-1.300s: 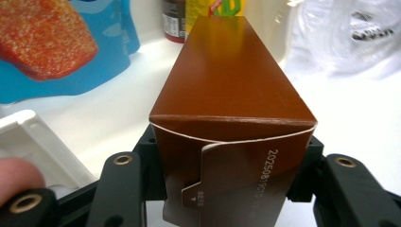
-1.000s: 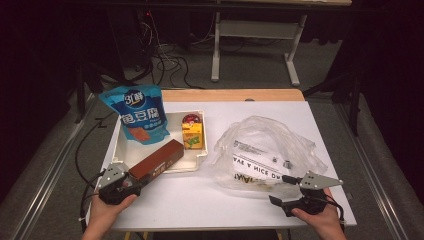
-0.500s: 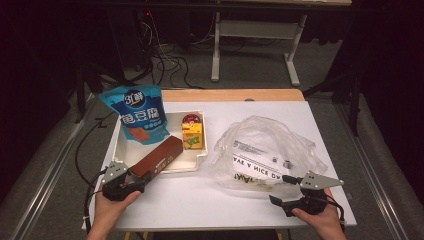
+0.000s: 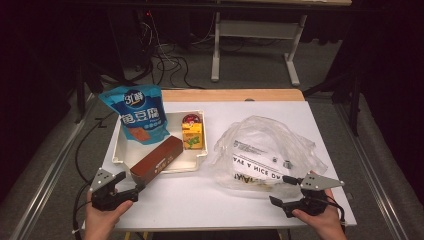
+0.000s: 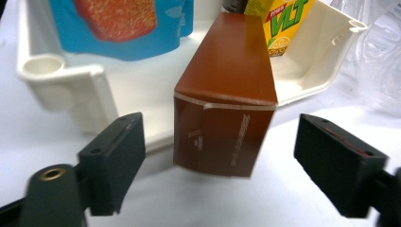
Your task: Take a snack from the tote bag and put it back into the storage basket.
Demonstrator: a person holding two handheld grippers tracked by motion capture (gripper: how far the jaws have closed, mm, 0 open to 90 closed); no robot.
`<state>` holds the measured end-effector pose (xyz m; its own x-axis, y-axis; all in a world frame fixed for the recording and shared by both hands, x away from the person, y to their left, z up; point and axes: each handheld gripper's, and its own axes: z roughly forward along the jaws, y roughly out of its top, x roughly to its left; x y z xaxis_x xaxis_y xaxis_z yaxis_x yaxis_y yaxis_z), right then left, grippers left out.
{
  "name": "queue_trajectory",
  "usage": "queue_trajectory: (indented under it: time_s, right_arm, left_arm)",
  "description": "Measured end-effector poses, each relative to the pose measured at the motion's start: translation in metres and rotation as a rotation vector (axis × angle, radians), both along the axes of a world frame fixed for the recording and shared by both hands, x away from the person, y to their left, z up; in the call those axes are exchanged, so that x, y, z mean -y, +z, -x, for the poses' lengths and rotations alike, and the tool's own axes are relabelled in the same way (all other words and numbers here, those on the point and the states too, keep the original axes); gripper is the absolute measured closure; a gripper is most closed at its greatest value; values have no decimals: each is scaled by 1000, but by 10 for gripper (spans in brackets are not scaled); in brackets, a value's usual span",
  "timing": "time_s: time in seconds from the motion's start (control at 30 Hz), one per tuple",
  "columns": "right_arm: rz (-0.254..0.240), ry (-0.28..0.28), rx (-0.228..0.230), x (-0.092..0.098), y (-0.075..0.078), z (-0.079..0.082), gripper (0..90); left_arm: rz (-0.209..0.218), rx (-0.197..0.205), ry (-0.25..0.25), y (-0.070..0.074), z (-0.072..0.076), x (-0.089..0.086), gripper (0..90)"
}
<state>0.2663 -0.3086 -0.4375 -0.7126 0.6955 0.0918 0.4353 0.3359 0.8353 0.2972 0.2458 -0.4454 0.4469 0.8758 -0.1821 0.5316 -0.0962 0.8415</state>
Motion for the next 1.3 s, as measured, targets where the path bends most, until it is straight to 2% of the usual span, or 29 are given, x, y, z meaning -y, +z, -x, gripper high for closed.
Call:
queue_trajectory:
  time_s: [0.13, 0.2, 0.27, 0.37, 0.43, 0.53, 0.6, 0.93, 1.0, 1.13, 1.23, 1.3]
  right_arm:
    - [-2, 2, 3, -1, 0, 0, 134]
    - [-2, 5, 7, -1, 0, 0, 134]
    - [-1, 6, 8, -1, 0, 0, 134]
    - [1, 7, 5, -2, 0, 0, 135]
    - [-2, 5, 3, -3, -1, 0, 135]
    - [1, 8, 1, -4, -1, 0, 135]
    - [5, 12, 3, -5, -2, -1, 135]
    - [5, 11, -4, -5, -4, -3, 137]
    - [4, 10, -4, -6, -4, -3, 138]
    - [4, 13, -5, -6, -4, -3, 139]
    - [6, 9, -10, -4, -5, -3, 142]
    - [5, 10, -9, -4, -6, -3, 142]
  left_arm:
    - [24, 19, 6, 3, 13, -5, 241]
    - [47, 39, -4, 5, 19, -8, 329]
    - [43, 44, 5, 5, 23, -9, 457]
    - [19, -5, 16, 0, 22, -6, 700]
    - [11, -41, 28, -4, 17, -3, 818]
    - [9, -56, 44, -6, 11, 0, 895]
    - [15, -58, 66, -7, 6, 2, 900]
    - [-9, -81, 167, -13, -24, -3, 900]
    - [-9, -85, 174, -14, -25, -3, 900]
    - [-11, -83, 190, -11, -15, -8, 900]
    - [20, -89, 174, -9, -7, -8, 900]
    - [24, -82, 152, -7, -4, -4, 900]
